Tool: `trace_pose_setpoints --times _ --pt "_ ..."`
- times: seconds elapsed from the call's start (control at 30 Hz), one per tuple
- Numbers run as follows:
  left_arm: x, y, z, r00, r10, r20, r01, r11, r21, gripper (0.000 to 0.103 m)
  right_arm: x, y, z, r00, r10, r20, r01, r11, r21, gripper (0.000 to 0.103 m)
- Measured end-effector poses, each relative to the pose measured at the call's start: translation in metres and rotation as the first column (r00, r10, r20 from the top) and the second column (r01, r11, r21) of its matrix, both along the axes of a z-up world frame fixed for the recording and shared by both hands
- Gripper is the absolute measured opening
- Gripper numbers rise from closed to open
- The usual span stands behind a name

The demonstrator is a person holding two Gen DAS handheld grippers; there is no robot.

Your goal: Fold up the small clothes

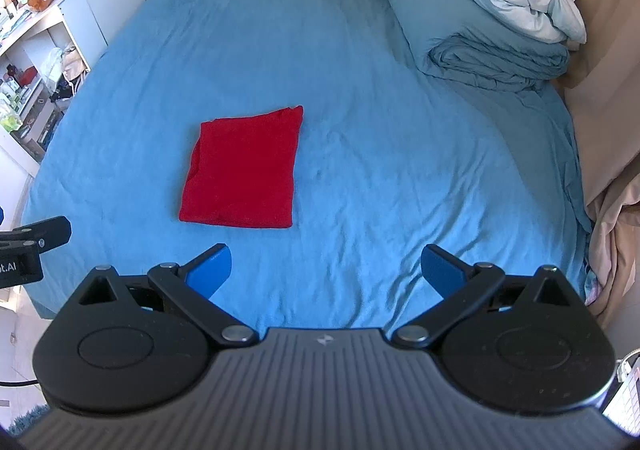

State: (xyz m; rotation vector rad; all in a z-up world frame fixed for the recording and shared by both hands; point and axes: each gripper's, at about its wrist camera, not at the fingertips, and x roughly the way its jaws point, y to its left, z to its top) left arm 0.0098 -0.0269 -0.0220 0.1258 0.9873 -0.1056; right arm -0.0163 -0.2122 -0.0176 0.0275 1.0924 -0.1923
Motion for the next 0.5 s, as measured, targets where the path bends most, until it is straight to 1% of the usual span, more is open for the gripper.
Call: trace_pose_setpoints --times 0.4,0.5 --pt "0.0008 -0.0018 0.0021 1.000 -0.007 0.007 0.007 1.000 -0.001 0.103 0.0023 -0.0076 -0.0002 1.000 0.004 -0.003 -0.004 1.000 0.006 0.103" --pt "0.0001 -0.0004 0.0020 1.000 -0.005 0.010 0.005 1.000 -0.011 0.103 0.0025 -0.0094 0.0011 1.000 0.002 0.001 -0.002 1.000 0.005 0.103"
